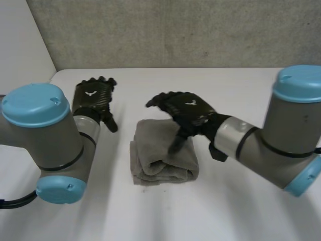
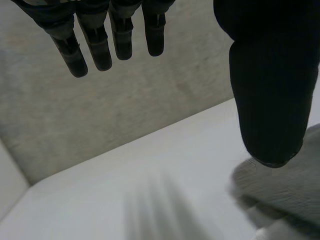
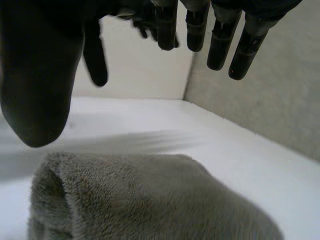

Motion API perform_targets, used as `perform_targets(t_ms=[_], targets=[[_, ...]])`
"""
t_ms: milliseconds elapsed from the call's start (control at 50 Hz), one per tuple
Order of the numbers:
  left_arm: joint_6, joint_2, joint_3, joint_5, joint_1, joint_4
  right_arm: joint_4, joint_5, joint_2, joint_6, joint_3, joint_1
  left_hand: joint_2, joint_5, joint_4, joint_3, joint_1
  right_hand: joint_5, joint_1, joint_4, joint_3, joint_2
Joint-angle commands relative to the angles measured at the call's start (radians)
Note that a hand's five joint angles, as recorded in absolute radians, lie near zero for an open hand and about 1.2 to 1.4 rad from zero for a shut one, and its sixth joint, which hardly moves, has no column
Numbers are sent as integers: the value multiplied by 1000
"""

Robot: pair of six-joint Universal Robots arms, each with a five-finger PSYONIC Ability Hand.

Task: Fold the towel.

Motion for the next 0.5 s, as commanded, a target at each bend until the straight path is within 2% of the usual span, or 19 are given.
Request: perform_targets(t_ms=[20, 160, 220, 260, 320, 360, 500], targets=[[-60, -31, 8, 99, -56, -6, 4, 1, -1, 145, 45, -110, 42, 45, 39, 40, 36, -64, -59, -83, -74, -88], [-77, -101, 16, 126, -104, -27, 2, 31, 91, 139, 20, -102, 42, 45, 39, 40, 36, -64, -59, -83, -74, -88], [-72, -128, 5, 126, -108, -56, 2, 73, 136, 118, 2, -91, 42, 45, 39, 40, 36, -64, -59, -83, -74, -88], [-68, -160, -1, 126, -108, -76, 2, 126, 186, 49, -12, -64, 36, 40, 33, 34, 31, -64, -59, -83, -74, -88], [-64, -175, -9, 128, -108, -81, 4, 159, 211, -2, -21, -50, 36, 40, 33, 34, 31, -64, -59, -83, -74, -88], [-54, -189, -24, 128, -107, -81, 10, 223, 252, -104, -38, -32, 33, 37, 30, 31, 28, -64, -59, -83, -74, -88], [-49, -189, -24, 123, -107, -81, 10, 277, 262, -191, -44, 11, 33, 37, 30, 31, 28, -64, -59, -83, -74, -88]])
